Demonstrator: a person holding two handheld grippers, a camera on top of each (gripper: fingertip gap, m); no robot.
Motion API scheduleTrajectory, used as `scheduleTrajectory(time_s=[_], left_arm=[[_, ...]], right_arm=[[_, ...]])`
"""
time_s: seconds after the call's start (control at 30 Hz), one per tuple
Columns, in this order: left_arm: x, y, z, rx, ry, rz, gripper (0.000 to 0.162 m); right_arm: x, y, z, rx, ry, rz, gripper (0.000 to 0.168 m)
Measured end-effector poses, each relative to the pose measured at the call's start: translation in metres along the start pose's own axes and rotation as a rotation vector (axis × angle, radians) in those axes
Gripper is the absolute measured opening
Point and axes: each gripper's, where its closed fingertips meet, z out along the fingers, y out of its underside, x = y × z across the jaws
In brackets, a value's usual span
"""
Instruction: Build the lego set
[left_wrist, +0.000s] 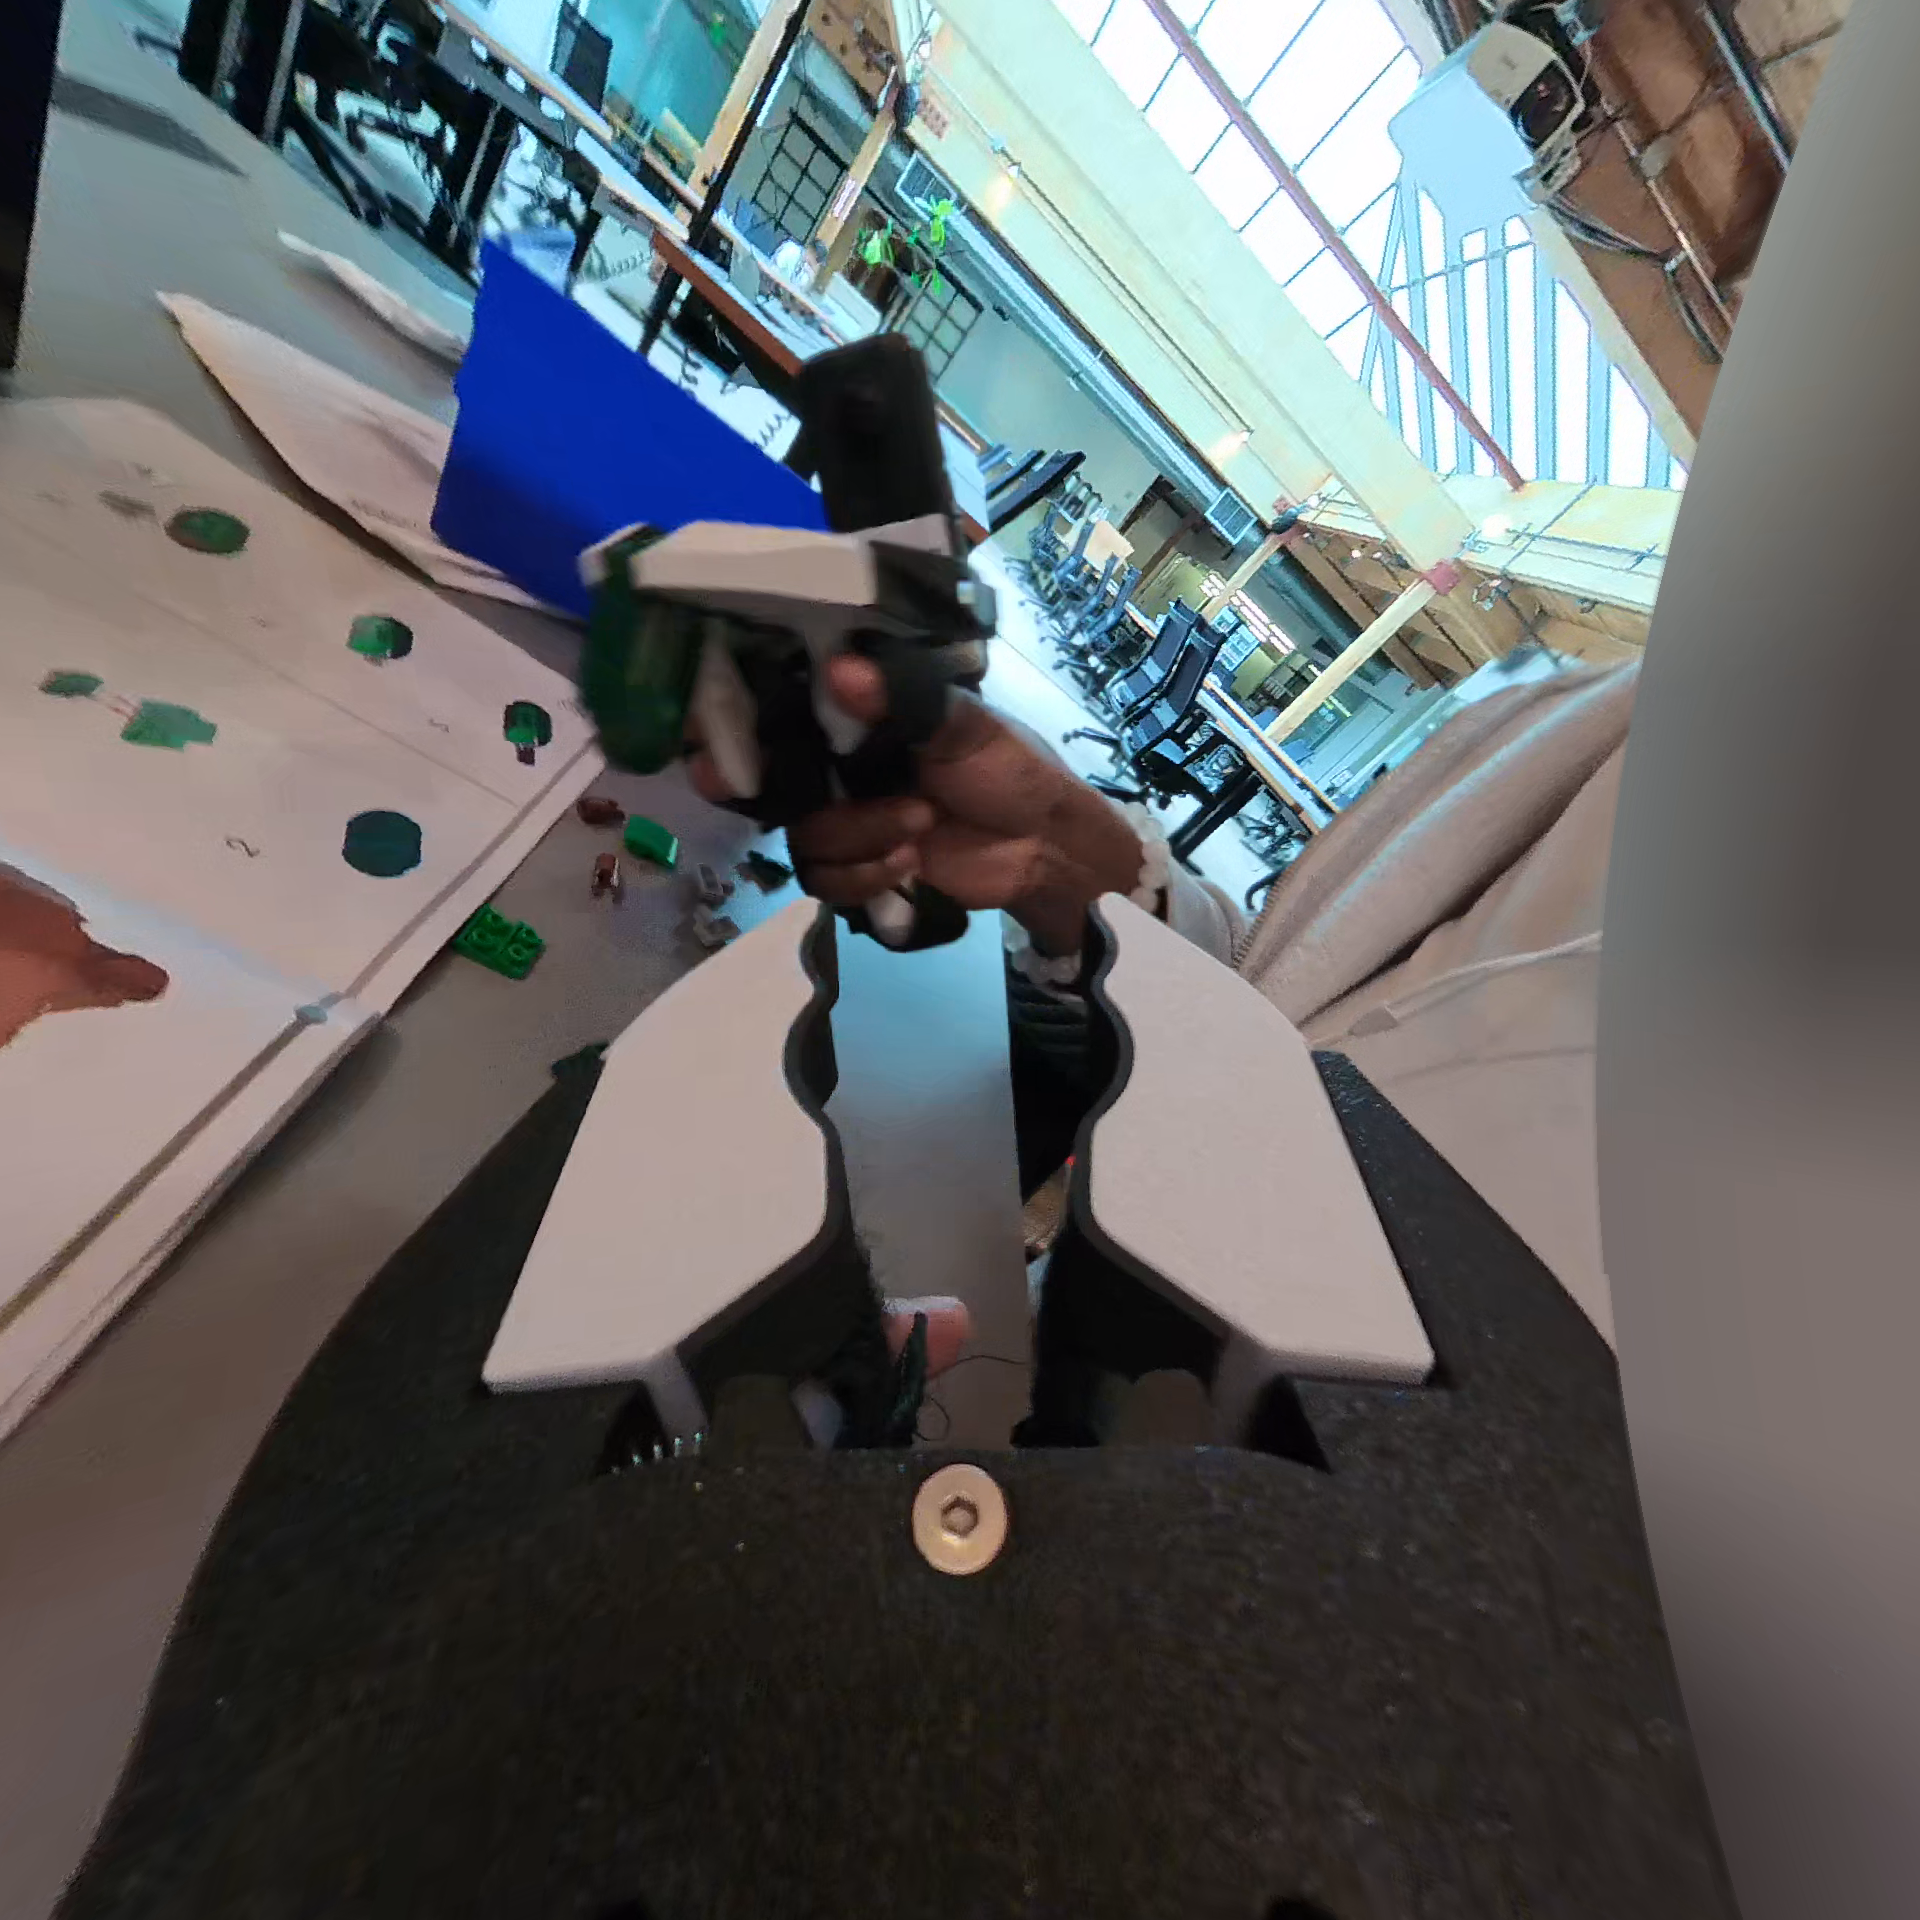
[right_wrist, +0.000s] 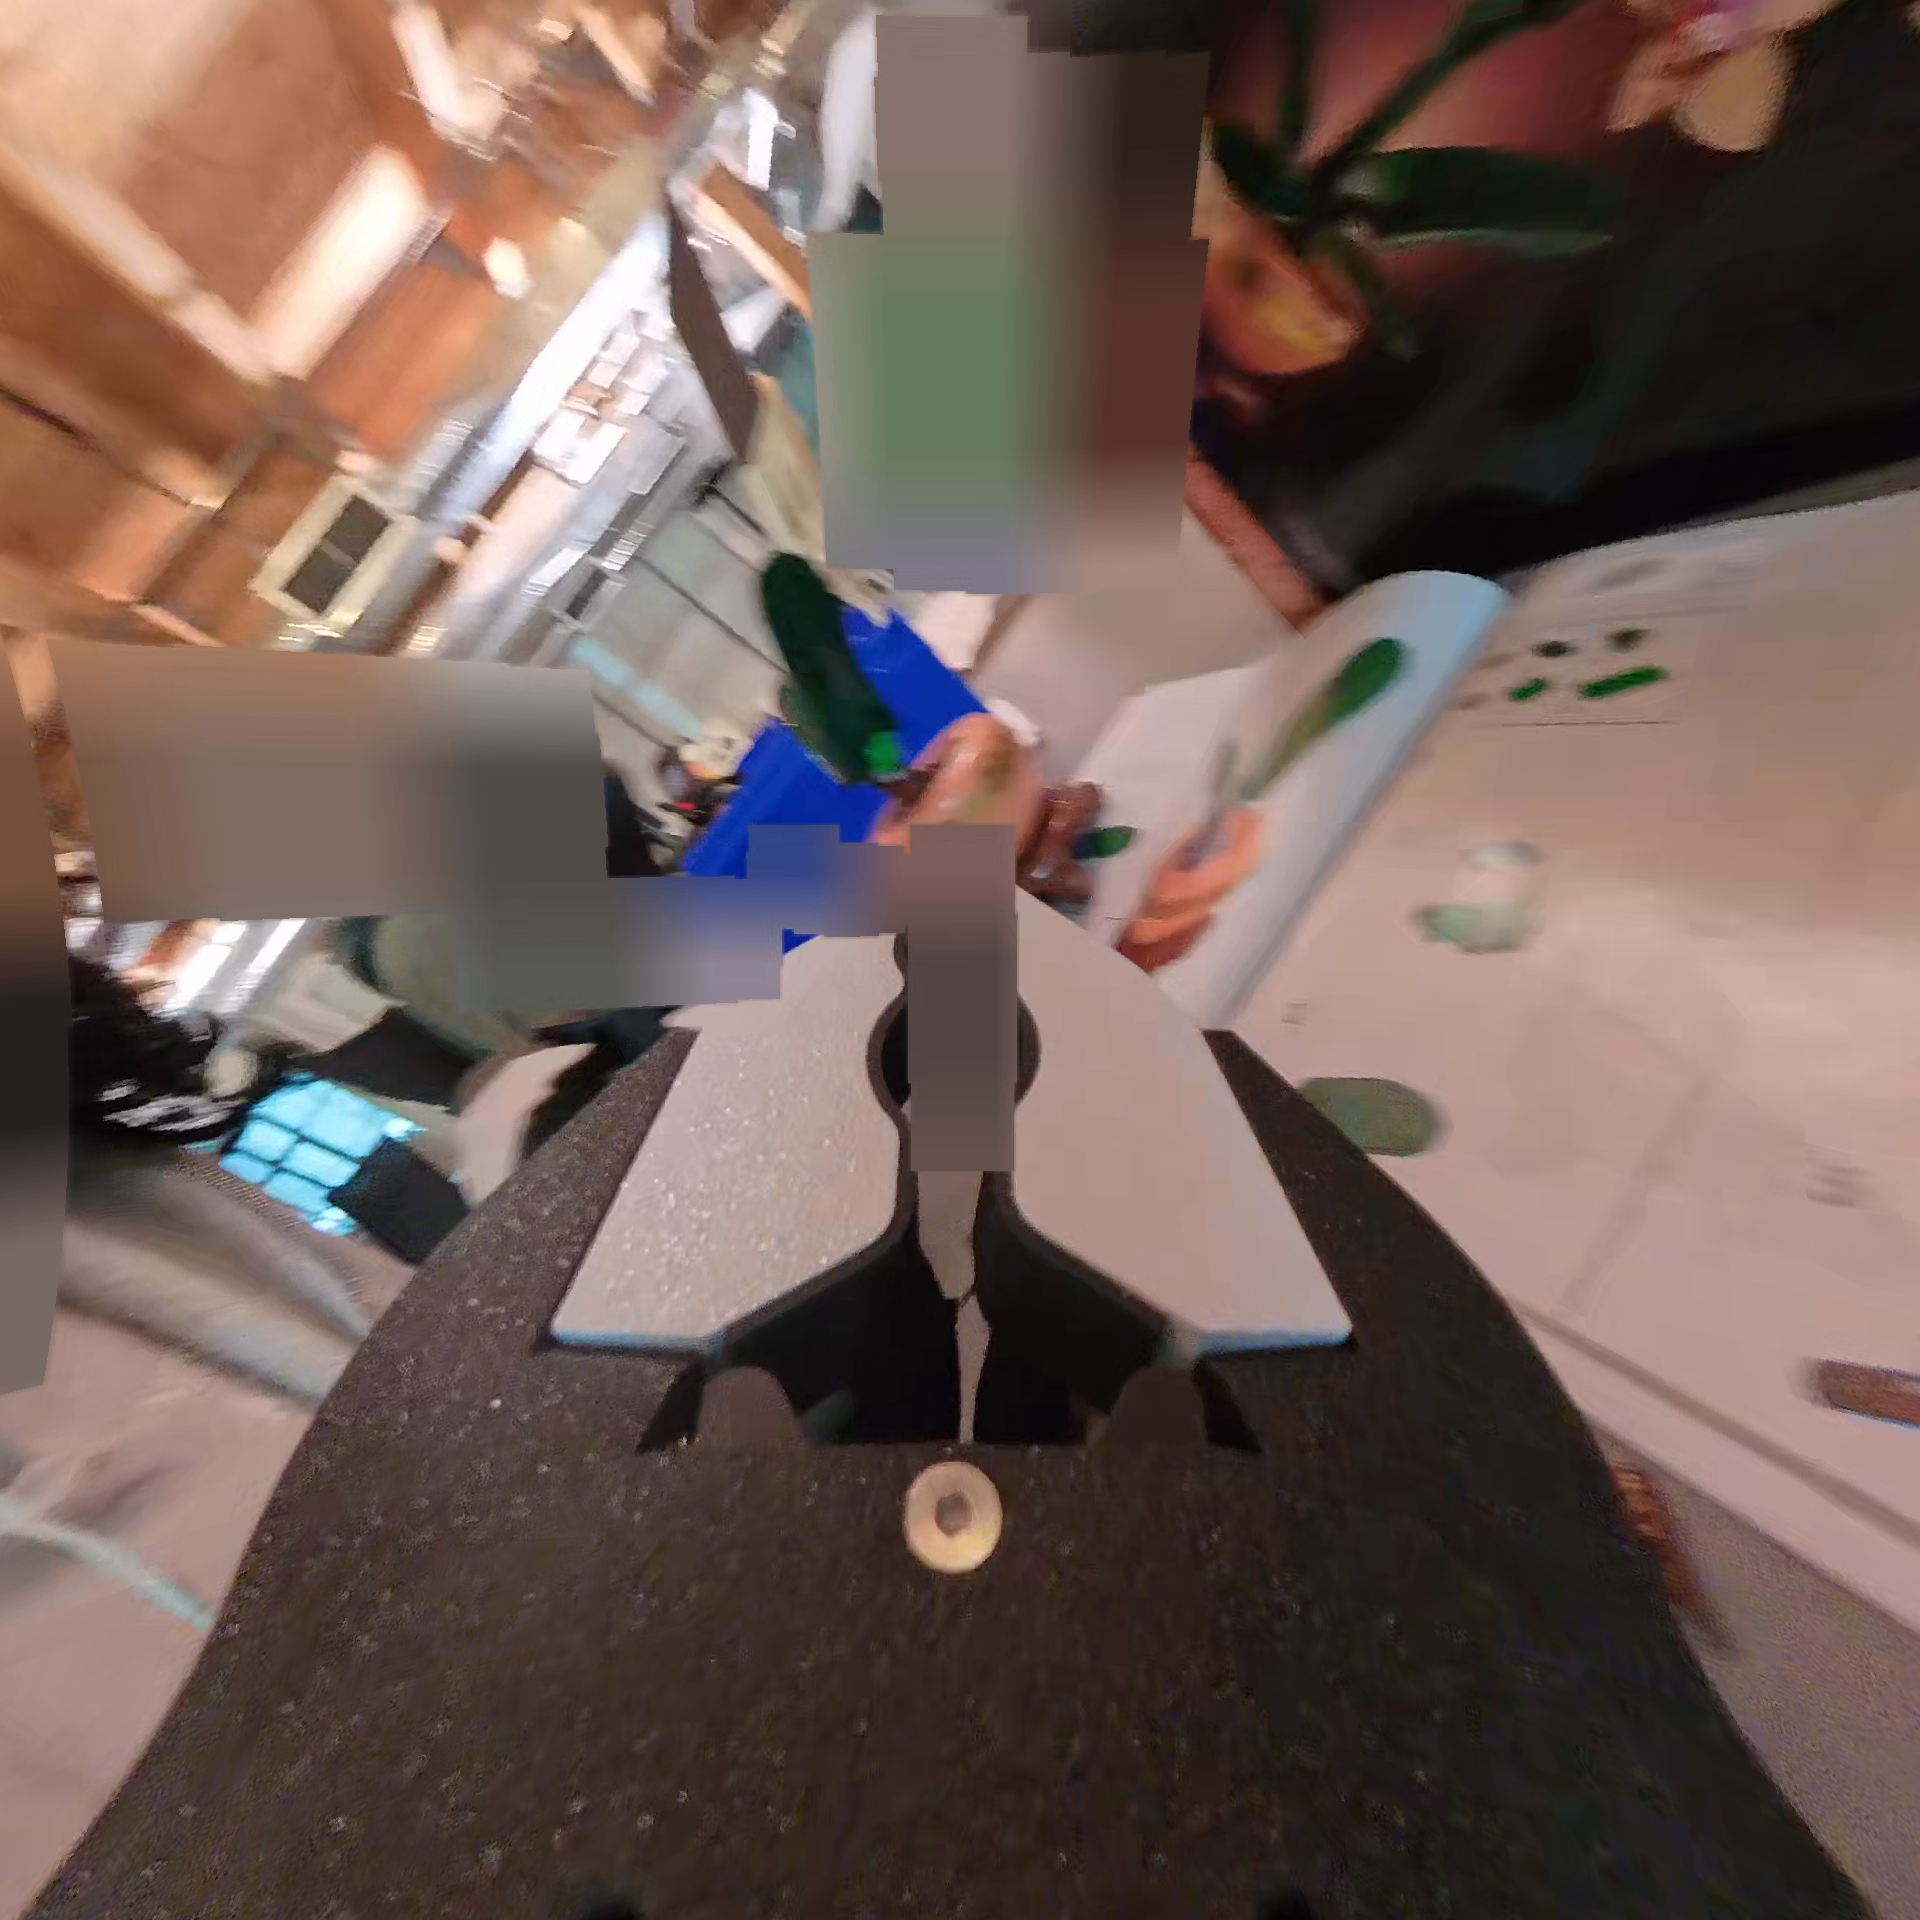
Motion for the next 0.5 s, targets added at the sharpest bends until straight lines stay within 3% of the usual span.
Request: scheduleTrajectory(time_s=[0.13, 0.4, 0.5], left_arm=[[-0.001, -0.007, -0.008, 0.013, -0.049, 0.143, 0.043], [0.01, -0.022, -0.02, 0.128, 0.098, 0.208, 0.041], [0.003, -0.02, -0.022, 0.123, 0.069, 0.198, 0.041]], right_arm=[[0.03, 0.006, 0.014, -0.108, 0.135, -0.018, 0.005], [0.055, 0.039, 0.034, -0.465, 0.226, -0.045, 0.006], [0.066, 0.039, 0.033, -0.549, 0.278, -0.122, 0.019]])
